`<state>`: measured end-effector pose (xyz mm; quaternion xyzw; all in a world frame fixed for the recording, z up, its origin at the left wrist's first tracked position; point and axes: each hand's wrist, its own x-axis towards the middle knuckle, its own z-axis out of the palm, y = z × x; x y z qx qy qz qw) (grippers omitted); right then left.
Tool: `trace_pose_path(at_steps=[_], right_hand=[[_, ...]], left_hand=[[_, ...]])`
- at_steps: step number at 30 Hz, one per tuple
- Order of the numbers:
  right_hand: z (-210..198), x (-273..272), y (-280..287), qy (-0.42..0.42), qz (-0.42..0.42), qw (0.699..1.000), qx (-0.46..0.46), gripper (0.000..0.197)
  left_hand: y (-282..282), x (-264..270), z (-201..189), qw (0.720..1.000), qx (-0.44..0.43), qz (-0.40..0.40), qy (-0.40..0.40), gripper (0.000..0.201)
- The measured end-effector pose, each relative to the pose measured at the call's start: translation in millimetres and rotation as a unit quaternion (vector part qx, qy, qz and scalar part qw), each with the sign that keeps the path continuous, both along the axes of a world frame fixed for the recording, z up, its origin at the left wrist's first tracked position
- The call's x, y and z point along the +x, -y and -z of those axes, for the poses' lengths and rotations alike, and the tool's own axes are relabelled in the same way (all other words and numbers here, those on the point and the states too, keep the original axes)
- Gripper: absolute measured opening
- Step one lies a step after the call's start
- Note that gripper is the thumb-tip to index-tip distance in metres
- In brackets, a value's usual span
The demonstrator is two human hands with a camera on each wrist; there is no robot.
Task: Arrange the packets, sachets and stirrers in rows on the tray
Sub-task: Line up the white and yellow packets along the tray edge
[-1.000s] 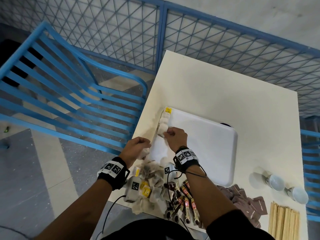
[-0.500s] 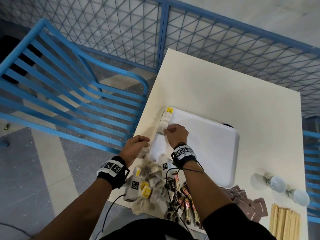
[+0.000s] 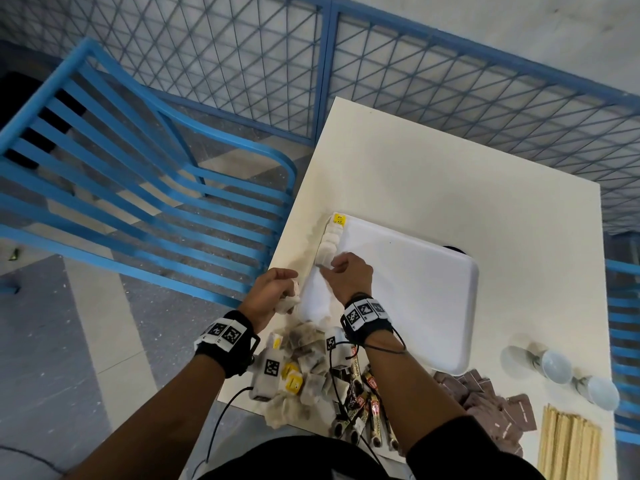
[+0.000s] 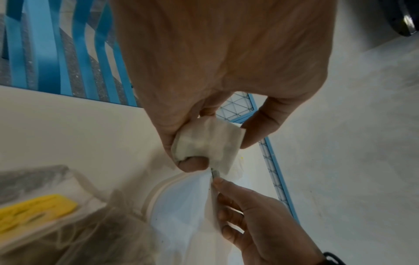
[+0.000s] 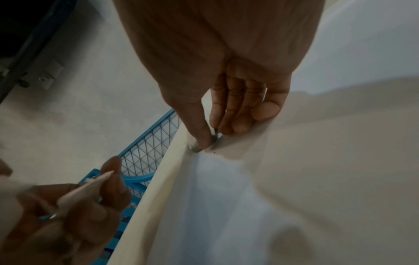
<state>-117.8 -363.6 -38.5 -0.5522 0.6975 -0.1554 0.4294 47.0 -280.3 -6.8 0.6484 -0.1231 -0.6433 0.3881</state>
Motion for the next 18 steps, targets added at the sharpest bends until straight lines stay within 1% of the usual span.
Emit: trace_pose_path(at_steps=[3, 6, 9, 11, 12, 14, 16, 18], right_hand=[[0, 2, 4, -0.005, 0.001, 1.0, -0.002, 0.024], [-3, 2, 5, -0.01, -0.005, 1.0, -0.002, 0.029], [-8, -1, 2, 0.002, 0.013, 1.0, -0.017, 0.031], [-13, -1, -4, 0.026, 0.016, 0.999, -0.029, 0.026], [-17, 0, -9, 0.047, 0.003, 0.998, -0.031, 0.02], [-26, 3, -15, 0.097, -0.069, 0.992, -0.028, 0.01], [-37, 4, -22, 0.139, -0.161, 0.977, -0.019, 0.011], [-45, 5, -26, 0.161, -0.213, 0.964, -0.006, 0.017]], left_hand=[[-1, 2, 3, 1.0, -0.01, 0.003, 0.021, 0.027], [-2, 4, 3, 0.999, -0.021, -0.001, 0.032, 0.025], [0, 4, 1, 0.999, -0.038, -0.009, 0.021, 0.022], [2, 3, 0, 0.999, -0.049, -0.017, 0.016, 0.02], [2, 2, -1, 0.998, -0.051, -0.023, 0.016, 0.02], [4, 0, -2, 0.998, -0.047, -0.039, 0.016, 0.021], [5, -2, -4, 0.998, -0.046, -0.049, 0.011, 0.025], [6, -4, -7, 0.997, -0.043, -0.056, 0.008, 0.026]])
